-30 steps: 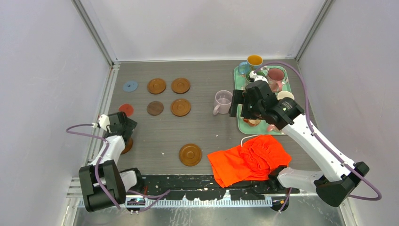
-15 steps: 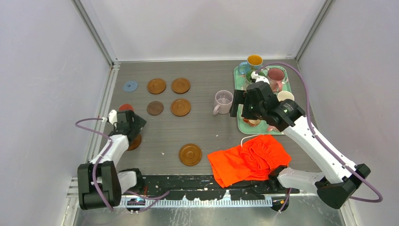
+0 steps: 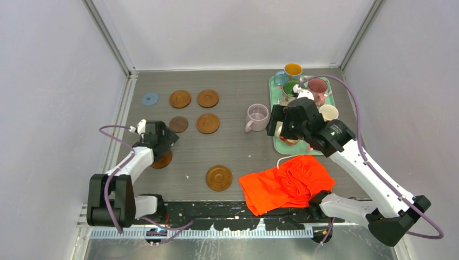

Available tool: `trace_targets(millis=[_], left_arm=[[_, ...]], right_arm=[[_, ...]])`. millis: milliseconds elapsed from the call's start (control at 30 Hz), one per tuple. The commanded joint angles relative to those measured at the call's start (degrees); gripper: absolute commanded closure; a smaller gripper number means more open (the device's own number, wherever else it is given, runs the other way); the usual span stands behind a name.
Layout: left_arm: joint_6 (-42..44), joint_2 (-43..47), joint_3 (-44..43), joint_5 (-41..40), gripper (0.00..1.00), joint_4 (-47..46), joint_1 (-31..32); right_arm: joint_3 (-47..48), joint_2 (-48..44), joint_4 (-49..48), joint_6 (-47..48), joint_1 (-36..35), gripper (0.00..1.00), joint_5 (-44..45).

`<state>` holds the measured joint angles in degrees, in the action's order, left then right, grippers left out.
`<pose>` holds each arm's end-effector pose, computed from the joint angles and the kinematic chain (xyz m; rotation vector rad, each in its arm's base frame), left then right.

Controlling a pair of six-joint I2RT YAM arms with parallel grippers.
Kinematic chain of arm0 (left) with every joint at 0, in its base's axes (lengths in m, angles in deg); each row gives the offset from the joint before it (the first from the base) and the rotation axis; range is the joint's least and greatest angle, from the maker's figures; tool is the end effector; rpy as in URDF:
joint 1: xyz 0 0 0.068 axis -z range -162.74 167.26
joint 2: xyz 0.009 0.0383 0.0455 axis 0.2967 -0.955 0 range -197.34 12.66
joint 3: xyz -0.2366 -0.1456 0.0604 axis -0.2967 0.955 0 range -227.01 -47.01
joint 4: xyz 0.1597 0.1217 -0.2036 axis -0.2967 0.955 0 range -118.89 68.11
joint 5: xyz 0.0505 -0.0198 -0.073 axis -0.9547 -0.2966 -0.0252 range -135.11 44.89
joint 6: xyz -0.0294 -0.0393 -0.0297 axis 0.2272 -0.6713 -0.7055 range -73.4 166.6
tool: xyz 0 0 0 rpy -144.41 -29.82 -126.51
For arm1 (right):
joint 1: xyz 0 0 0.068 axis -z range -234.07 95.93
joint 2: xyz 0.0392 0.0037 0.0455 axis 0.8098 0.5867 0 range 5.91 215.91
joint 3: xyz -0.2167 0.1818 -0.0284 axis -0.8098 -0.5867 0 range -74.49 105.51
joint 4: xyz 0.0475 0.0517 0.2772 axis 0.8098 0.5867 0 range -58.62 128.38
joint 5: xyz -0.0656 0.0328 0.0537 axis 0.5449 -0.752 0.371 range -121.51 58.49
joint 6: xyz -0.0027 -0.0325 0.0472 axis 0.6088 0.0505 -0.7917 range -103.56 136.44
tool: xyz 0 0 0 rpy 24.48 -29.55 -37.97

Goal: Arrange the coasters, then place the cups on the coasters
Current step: Move the coaster to the center of the board.

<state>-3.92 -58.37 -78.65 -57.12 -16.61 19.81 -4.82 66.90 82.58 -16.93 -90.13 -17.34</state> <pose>0.2485 -0.0026 0.1595 -1.0775 2.2016 -0.1498 0.1907 0.1265 0.3783 0.0721 2.3082 0.3419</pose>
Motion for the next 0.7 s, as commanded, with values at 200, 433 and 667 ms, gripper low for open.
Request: trace_targets(millis=[200,433,667], left_arm=[[1.80,1.04,-2.83,-2.31,0.00,5.06,0.62],[3.24,4.60,-4.80,-1.97,0.00,7.39,1.02],[3.92,6.43,-6.62,-1.14,0.00,10.38,5.50]], right_arm=[[-0.14,-1.48,-1.95,-0.39,-0.28,0.00,1.20],[-0.24,-1.84,-2.17,-0.47,-0.26,0.00,1.35],[-0.84,-2.47,-2.42,-0.61,-0.28,0.00,2.09]])
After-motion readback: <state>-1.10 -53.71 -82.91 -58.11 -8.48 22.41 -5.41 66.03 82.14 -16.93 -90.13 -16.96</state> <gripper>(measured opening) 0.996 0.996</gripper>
